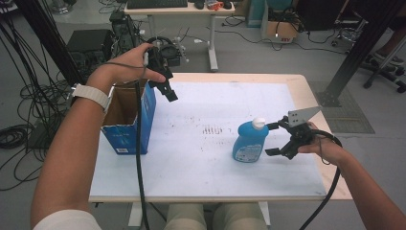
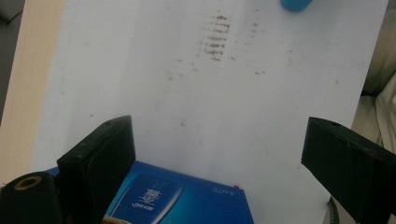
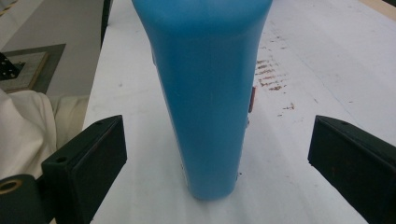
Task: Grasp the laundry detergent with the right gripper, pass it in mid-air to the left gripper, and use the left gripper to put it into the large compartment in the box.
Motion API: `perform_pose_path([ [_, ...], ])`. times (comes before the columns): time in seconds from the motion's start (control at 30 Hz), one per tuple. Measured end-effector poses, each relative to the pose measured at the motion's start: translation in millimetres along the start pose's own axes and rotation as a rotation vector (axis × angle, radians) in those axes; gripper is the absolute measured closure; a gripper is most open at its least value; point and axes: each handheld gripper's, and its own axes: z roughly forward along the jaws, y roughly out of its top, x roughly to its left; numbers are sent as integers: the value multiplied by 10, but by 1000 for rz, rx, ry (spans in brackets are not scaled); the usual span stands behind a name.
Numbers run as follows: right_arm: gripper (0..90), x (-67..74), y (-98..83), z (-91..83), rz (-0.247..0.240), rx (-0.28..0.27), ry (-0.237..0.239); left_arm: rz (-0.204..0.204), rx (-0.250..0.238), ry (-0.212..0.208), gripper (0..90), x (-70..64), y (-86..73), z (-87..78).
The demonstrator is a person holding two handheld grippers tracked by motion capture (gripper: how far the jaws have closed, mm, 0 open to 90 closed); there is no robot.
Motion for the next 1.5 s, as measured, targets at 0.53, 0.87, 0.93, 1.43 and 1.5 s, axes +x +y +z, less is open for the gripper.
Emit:
perform_pose_path([
  [0.53,43,-5,0,-7,2,-3,0,-2,-3,4,101,1,-13,-4],
  [0.87,43,-3,1,-12,1,-4,-1,-5,-4,2,101,5,-10,1],
  [0.93,43,-6,1,-11,2,-5,-3,-4,-4,3,101,10,-12,2],
  [1.43,43,-12,-1,-7,3,-6,-2,-8,-2,4,101,14,-20,0],
  [1.5,43,-11,0,-8,2,-6,-2,-8,-2,5,101,12,-21,1],
])
